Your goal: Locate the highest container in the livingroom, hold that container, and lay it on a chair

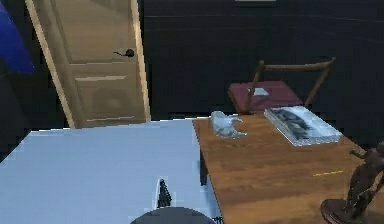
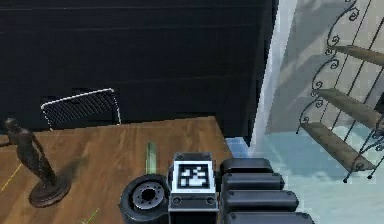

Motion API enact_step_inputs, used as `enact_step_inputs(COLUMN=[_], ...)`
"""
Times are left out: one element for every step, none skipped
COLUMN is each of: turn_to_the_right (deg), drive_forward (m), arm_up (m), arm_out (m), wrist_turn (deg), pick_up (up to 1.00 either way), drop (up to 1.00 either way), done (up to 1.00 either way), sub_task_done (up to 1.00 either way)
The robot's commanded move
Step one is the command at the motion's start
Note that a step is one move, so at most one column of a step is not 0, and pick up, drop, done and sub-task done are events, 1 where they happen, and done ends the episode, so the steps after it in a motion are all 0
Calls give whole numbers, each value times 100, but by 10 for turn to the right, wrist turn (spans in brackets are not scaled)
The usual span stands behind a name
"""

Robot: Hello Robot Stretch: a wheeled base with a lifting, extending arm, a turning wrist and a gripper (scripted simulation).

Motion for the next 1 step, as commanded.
enact_step_inputs(turn_to_the_right=[90], drive_forward=[0], arm_up=[0], arm_out=[0], wrist_turn=[0], pick_up=[0], drop=[0], done=[0], sub_task_done=[0])
